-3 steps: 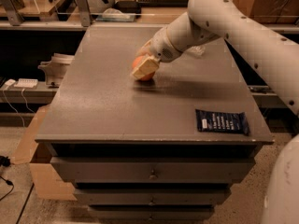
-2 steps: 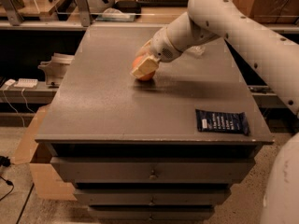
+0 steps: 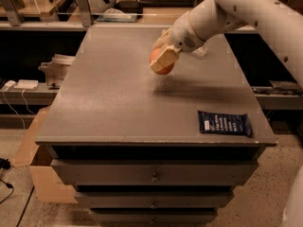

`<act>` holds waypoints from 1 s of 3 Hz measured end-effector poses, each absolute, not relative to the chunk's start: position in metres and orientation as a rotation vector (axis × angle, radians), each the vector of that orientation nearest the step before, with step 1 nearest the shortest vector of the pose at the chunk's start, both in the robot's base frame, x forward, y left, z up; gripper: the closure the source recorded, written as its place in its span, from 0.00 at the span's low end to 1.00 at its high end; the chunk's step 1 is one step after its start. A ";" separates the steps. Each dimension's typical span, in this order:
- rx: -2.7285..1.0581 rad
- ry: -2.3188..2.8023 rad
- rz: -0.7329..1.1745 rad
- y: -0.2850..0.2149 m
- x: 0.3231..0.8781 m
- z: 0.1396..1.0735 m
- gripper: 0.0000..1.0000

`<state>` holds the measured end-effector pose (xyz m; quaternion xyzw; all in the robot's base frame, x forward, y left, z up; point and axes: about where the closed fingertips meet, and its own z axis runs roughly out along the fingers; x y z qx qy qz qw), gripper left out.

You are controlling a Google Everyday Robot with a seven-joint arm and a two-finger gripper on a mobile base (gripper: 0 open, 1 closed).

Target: Move orange near rxbar blueberry

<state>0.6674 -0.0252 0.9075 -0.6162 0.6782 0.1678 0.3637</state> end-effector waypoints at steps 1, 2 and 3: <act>-1.594 1.794 0.415 -0.063 0.650 0.919 1.00; -1.597 1.893 0.459 -0.113 0.619 0.906 1.00; -1.568 1.994 0.495 -0.156 0.594 0.891 1.00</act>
Offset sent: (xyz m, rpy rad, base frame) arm -0.0914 -0.1596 -0.0160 -0.1054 0.2330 -0.0828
